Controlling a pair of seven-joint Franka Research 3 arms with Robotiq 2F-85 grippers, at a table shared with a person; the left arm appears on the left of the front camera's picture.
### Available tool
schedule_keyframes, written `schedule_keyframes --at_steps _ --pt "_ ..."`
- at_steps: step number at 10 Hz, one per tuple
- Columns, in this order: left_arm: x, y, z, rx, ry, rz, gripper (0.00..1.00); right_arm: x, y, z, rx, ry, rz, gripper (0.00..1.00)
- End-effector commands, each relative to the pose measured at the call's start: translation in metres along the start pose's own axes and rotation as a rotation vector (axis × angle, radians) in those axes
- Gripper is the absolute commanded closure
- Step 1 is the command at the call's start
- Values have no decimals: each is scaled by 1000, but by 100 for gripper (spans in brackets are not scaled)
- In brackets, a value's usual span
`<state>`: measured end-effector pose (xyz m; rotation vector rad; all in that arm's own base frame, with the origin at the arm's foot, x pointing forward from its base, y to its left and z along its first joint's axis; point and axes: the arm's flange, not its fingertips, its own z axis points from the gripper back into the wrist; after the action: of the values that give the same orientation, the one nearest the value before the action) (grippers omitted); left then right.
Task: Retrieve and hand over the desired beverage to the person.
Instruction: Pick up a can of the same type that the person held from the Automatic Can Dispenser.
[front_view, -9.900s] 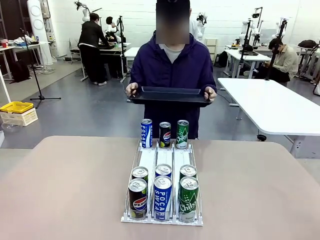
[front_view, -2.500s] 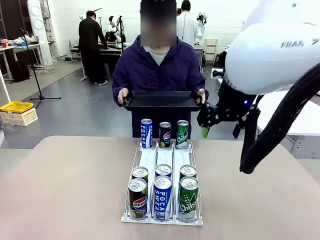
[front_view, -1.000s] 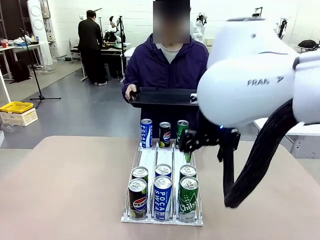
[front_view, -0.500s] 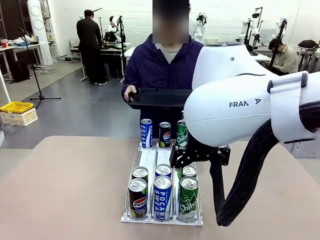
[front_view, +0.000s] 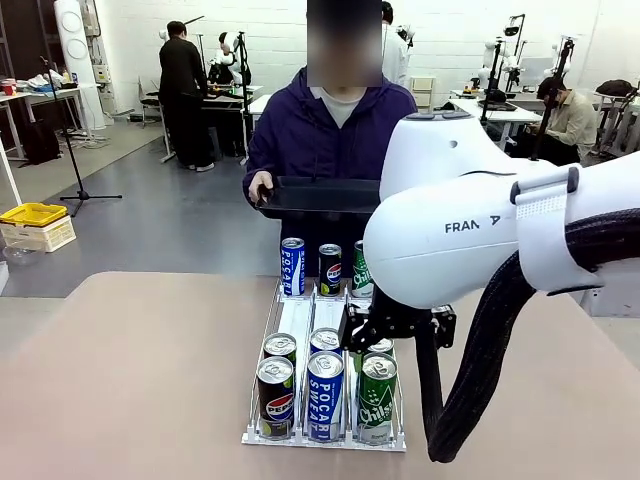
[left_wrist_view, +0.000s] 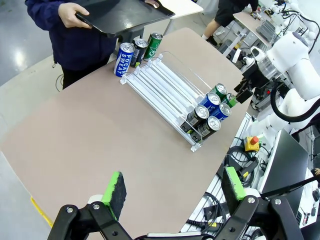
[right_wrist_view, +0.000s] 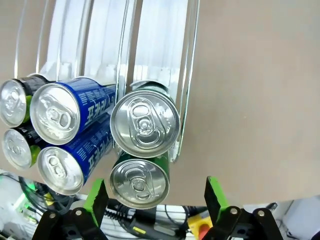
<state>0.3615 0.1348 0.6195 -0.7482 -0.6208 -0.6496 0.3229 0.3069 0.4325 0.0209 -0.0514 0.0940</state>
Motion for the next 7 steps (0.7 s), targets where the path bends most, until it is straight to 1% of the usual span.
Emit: schedule_keyframes --at_steps 1,7 --pt "1 1 2 -15 -15 -20 0 5 0 -9 22 13 -31 0" --pt "1 1 2 -15 -15 -20 0 14 -1 -21 48 40 6 0"
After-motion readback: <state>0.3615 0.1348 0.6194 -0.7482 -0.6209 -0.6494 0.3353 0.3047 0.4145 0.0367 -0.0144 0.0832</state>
